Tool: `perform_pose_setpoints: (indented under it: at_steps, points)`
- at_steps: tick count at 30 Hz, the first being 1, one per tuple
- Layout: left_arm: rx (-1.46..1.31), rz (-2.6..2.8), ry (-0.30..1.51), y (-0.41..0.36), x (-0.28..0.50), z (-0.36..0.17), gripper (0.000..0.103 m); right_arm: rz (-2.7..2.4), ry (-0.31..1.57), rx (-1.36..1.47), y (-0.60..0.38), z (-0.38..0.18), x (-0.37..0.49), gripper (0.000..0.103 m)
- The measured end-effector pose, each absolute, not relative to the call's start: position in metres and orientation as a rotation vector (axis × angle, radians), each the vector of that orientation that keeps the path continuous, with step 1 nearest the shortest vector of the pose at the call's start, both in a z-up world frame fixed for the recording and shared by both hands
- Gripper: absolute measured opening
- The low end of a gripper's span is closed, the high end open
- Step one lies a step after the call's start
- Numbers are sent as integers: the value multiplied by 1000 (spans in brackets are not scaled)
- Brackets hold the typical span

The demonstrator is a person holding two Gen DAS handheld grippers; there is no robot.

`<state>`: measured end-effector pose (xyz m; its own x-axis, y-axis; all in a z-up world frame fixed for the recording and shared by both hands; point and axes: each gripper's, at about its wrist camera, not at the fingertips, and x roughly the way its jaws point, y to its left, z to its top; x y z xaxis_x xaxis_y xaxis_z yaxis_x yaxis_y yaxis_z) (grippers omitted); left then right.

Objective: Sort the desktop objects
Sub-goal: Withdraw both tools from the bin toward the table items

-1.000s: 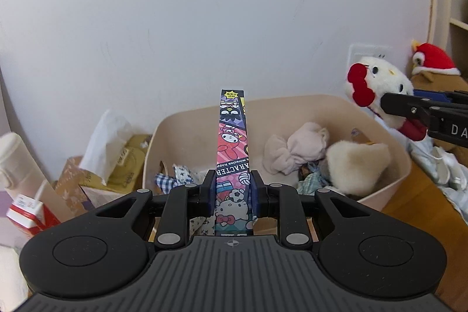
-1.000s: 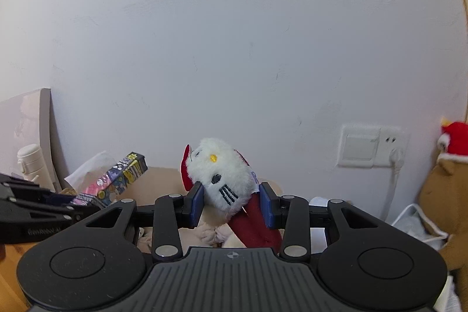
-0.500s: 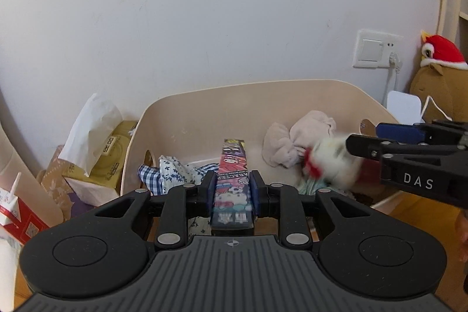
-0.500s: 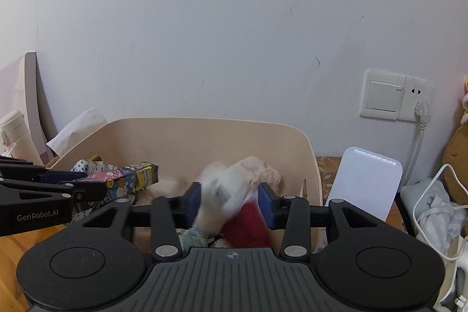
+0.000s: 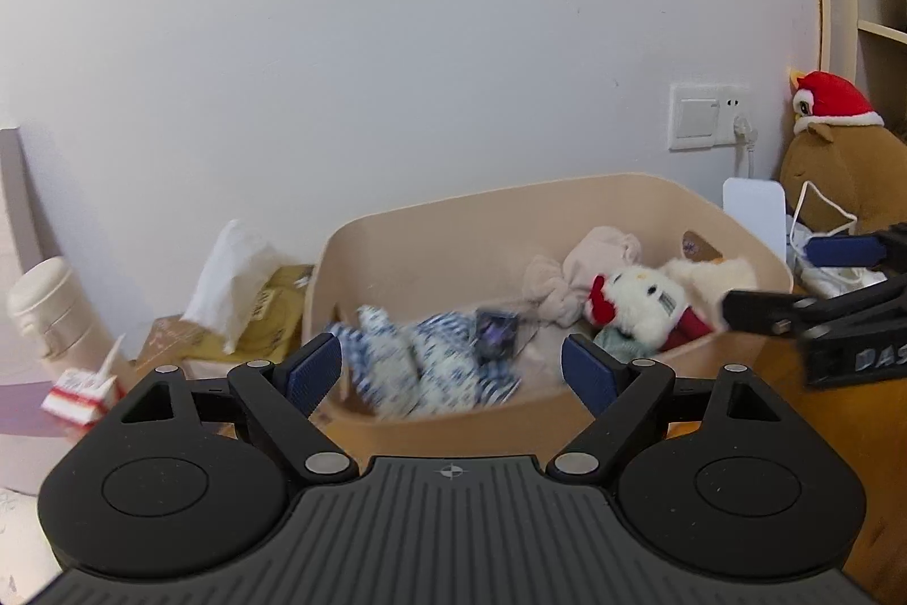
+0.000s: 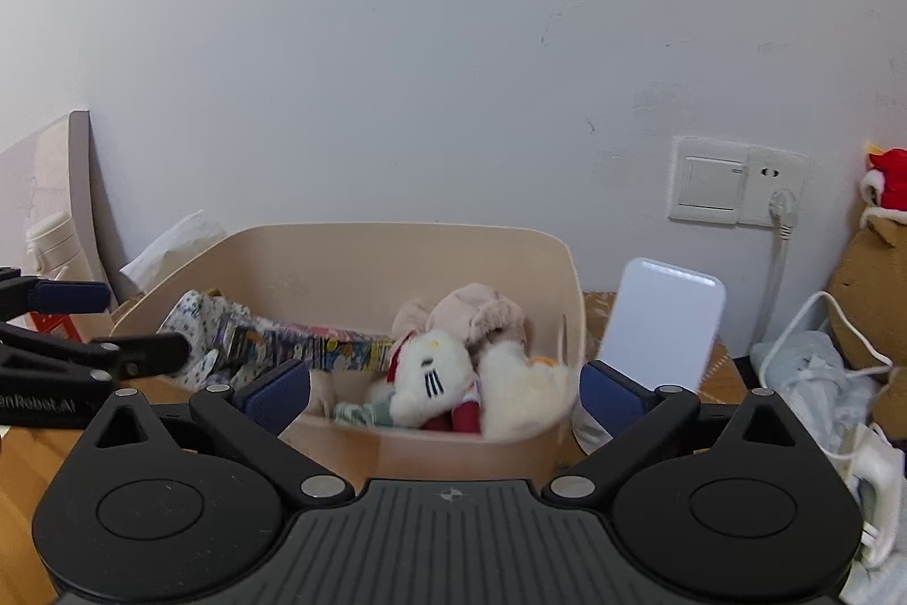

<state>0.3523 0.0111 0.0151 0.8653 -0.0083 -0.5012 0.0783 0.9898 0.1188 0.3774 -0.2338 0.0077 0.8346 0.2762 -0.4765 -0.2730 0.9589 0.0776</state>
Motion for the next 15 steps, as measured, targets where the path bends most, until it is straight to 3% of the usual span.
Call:
perform_pose_setpoints:
  at_steps: [15]
  points:
    - [113, 7, 637, 63, 304, -37, 87, 360, 628, 0, -255, -47, 317, 103]
